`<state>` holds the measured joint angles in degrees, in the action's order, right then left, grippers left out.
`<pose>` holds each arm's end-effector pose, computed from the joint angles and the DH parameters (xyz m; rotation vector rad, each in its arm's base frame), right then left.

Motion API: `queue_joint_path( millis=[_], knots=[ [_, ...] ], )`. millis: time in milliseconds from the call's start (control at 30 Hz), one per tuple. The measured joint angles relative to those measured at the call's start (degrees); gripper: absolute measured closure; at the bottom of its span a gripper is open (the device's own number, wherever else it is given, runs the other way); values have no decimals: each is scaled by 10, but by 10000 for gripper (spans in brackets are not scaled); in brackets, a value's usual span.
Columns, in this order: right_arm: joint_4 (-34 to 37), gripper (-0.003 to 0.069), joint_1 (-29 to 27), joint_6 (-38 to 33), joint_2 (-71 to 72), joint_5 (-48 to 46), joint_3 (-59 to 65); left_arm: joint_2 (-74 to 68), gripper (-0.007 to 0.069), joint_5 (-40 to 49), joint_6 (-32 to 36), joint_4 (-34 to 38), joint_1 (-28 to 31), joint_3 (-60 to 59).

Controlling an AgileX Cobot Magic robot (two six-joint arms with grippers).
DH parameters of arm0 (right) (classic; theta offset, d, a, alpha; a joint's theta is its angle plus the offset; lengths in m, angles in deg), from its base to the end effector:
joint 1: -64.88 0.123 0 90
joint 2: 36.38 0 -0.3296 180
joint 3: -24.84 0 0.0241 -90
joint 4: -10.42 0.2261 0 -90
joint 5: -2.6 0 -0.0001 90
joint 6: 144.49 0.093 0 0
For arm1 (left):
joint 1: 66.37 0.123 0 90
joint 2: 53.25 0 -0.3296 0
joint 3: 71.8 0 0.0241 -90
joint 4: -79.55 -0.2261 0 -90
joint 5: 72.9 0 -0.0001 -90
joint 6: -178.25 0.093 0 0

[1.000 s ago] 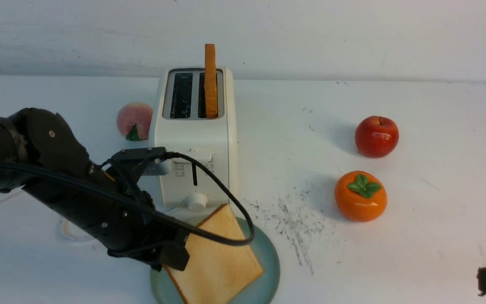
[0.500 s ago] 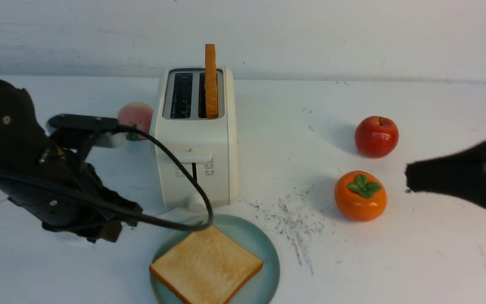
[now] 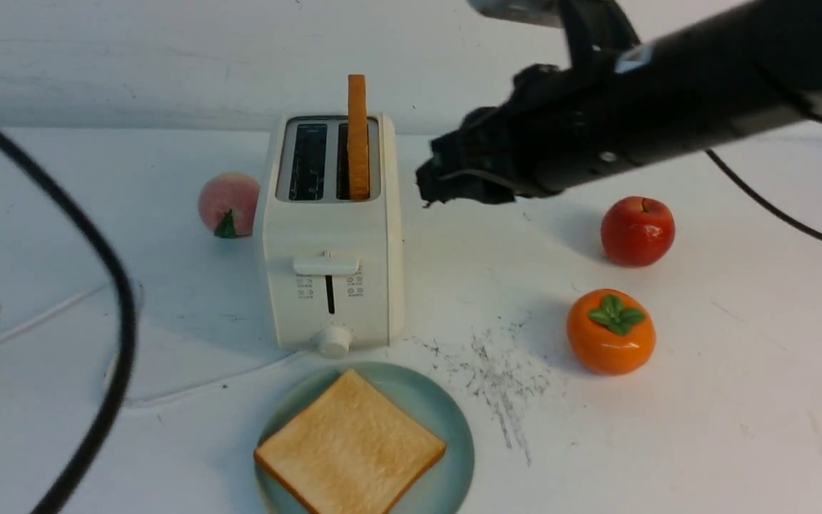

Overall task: Take toasted bread from bread machine on white table place on plate.
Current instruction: 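Grasp the toast slice in the toaster and pull it up out of the slot with the right gripper, then place the held slice of bread on top of the slice on the plate with the right gripper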

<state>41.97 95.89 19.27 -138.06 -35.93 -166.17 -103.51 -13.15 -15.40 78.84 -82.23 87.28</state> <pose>0.2974 0.2142 0.4169 -0.6107 2.1581 0.7546 0.0635 -0.0170 0.4112 0.0459 2.2975 -0.2521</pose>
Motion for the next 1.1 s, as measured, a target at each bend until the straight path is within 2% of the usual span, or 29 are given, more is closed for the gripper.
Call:
queue_joint_path(
  millis=[67,133,333,367,400,467,567,600,633,700,733,767,933,1100],
  knots=[
    [-37,442,1,34,-36,12,-41,33,638,22,-5,-2,0,0],
    [-65,357,1,66,-77,26,-81,67,638,45,-12,-2,0,0],
    [-78,120,1,93,-180,61,-179,140,638,95,-32,-16,0,0],
    [-78,120,1,93,-180,63,-182,142,638,96,-32,-17,0,-1],
    [-78,81,1,94,-207,75,-202,158,638,105,-33,-32,0,-5],
    [-78,71,1,95,-232,85,-222,172,638,114,-39,-49,0,-16],
    [-78,104,1,95,-256,90,-233,184,638,120,-49,-61,0,-29],
    [-78,165,1,96,-265,91,-235,190,638,120,-55,-67,0,-38],
    [-78,284,1,96,-269,92,-237,195,638,120,-58,-76,0,-52],
    [-78,444,1,97,-267,87,-240,198,638,120,-59,-84,0,-68],
    [-78,465,1,97,-266,84,-241,198,638,120,-59,-86,0,-70],
    [-78,573,1,97,-256,72,-241,200,638,119,-60,-88,0,-87],
    [-85,555,1,96,-195,18,-241,200,638,117,-62,-89,0,-118],
    [-84,554,1,65,-63,-112,-245,200,638,111,-62,-78,0,-125]
  ],
)
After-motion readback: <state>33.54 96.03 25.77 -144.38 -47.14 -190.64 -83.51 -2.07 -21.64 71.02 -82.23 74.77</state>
